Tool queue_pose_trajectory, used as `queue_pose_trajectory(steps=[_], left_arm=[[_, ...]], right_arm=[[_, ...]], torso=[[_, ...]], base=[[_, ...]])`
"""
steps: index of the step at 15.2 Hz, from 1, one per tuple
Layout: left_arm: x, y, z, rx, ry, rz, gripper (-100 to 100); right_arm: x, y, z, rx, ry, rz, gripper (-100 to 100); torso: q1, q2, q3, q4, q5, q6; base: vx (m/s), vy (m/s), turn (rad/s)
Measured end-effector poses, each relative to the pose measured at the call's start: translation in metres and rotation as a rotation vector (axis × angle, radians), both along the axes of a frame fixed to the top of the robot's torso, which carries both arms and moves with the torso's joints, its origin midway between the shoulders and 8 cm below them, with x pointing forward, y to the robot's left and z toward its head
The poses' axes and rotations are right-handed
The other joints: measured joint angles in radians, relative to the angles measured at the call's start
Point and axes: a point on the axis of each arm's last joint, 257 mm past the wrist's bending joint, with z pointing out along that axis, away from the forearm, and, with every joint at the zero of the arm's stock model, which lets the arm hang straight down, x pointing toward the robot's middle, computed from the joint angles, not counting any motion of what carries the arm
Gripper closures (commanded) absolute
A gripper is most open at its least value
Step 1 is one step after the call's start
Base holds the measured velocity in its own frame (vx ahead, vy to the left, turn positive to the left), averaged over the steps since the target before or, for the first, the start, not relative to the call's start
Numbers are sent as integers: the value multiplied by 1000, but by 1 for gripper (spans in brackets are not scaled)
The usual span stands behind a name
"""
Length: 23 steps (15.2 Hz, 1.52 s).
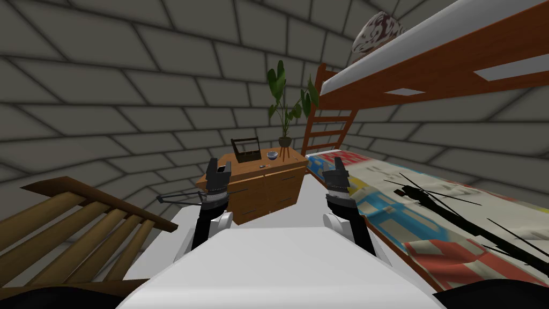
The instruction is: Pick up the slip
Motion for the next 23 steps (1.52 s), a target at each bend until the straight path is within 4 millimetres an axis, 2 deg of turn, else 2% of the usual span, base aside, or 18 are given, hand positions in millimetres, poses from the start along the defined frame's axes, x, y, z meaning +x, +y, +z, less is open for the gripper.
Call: queue_pose_trajectory(steps=[12,23], left_arm=[[33,16,-6,61,152,-95,-100],[71,52,-23,38,338,-117,-100]], right_arm=[[0,0,0,0,0,0,0],[0,0,0,0,0,0,0]], torso=[[-4,2,1,1,-1,0],[-3,1,0,0,-1,0]], base=[[-41,-54,12],[-19,-54,-6]])
